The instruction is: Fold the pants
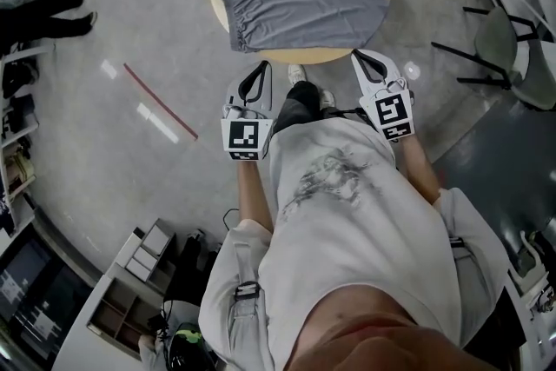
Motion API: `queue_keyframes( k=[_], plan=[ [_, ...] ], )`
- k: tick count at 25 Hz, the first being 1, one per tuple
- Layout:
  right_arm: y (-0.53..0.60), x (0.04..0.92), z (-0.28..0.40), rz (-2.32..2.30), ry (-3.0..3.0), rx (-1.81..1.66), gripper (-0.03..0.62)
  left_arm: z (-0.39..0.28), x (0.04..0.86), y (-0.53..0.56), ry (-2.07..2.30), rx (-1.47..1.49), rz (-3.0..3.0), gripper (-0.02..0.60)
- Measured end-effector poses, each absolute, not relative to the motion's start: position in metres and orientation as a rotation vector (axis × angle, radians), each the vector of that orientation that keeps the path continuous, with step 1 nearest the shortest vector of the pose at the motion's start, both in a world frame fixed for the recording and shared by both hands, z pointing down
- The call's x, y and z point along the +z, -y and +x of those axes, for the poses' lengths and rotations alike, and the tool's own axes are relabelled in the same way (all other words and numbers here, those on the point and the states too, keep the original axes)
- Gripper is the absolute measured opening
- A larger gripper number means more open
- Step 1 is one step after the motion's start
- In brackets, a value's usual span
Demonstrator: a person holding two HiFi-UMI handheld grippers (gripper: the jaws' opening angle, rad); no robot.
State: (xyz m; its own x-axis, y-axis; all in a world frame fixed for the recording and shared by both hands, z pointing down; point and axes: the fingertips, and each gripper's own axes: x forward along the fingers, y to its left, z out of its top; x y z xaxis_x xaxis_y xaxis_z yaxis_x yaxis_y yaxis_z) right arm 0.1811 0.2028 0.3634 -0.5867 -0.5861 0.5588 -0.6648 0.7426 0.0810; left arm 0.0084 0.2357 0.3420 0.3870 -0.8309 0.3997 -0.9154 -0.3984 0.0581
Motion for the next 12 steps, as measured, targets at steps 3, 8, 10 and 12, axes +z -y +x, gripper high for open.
queue_keyframes(
  k=[3, 8, 10, 12],
  plan=[
    [-0.192, 0.38, 0.178, 0.946, 2.331, 0.198, 0.009, 0.004, 0.362, -0.225, 1.485, 0.501, 2.395, 0.006],
    [-0.179, 0.413, 0.18, 0.949, 2.255, 0.232, 0.009, 0.001, 0.397, -0.207, 1.402, 0.565, 2.41, 0.006],
    [-0.174, 0.425, 0.181, 0.947, 2.219, 0.245, 0.009, 0.0, 0.41, -0.2, 1.368, 0.609, 2.425, 0.007],
    [-0.17, 0.436, 0.182, 0.949, 2.189, 0.258, 0.009, -0.003, 0.423, -0.194, 1.337, 0.653, 2.438, 0.008]
  ],
)
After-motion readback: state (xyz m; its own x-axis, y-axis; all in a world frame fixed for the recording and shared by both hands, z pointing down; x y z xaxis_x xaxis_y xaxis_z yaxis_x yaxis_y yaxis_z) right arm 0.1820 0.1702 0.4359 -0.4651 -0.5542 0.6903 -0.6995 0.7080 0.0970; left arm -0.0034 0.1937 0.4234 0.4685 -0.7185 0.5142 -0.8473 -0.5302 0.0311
